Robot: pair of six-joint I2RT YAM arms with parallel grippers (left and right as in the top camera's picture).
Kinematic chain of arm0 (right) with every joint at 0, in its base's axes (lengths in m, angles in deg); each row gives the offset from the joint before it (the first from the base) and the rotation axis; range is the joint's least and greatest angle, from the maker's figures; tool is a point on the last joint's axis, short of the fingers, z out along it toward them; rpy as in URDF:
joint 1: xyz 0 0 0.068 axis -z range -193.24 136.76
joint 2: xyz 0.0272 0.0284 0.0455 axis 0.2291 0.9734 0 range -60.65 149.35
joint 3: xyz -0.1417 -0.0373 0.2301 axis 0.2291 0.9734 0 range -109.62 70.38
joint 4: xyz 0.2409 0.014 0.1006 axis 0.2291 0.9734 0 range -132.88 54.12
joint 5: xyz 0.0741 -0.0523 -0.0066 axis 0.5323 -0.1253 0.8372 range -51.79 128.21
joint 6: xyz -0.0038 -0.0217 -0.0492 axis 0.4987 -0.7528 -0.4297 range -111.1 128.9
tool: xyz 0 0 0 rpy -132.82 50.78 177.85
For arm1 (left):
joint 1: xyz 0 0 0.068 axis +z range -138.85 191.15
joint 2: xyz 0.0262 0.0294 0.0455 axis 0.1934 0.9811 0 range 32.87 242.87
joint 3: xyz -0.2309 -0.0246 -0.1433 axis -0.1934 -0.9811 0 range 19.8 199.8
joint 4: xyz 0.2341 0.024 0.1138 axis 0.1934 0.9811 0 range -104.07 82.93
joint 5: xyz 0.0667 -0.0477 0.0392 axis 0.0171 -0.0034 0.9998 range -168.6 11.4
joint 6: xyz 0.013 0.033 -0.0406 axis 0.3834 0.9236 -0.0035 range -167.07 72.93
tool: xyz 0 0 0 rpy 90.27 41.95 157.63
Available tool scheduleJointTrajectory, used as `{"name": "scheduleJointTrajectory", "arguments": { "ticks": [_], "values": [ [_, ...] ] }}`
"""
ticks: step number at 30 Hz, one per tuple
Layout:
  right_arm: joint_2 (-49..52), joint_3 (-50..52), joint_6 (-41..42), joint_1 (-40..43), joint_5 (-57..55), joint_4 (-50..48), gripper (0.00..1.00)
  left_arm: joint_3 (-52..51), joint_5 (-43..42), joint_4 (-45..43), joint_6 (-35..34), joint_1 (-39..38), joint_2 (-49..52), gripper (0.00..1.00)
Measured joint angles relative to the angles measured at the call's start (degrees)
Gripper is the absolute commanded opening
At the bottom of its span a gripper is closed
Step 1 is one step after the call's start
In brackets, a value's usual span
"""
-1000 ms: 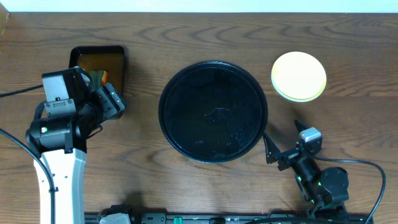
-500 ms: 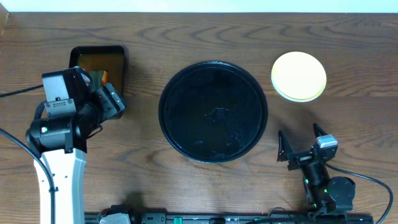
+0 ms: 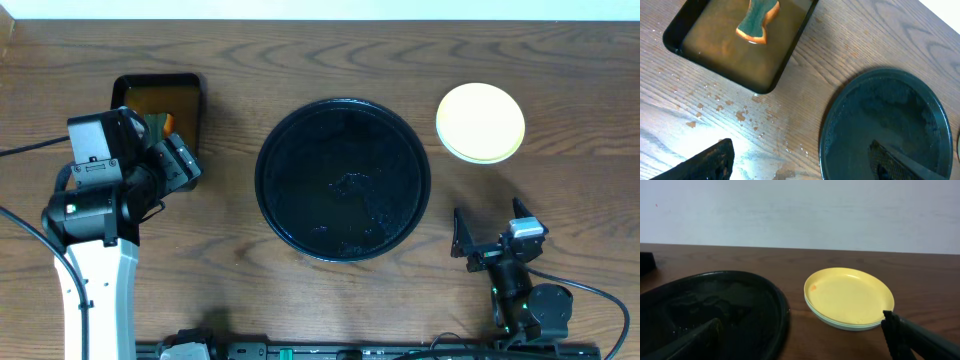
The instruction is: Clean dirty plates on tray and stack at the side
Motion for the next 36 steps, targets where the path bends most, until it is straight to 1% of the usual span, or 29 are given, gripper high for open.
{"name": "scheduleJointTrajectory", "arguments": {
  "ticks": [32,36],
  "values": [
    [0.0,0.0,-0.44,0.0,0.0,0.0,0.99,0.0,0.0,0.02,0.0,0.0,0.0,0.86],
    [0.0,0.0,-0.44,0.0,0.0,-0.02,0.99,0.0,0.02,2.19,0.02,0.0,0.0,0.86]
  ]
}}
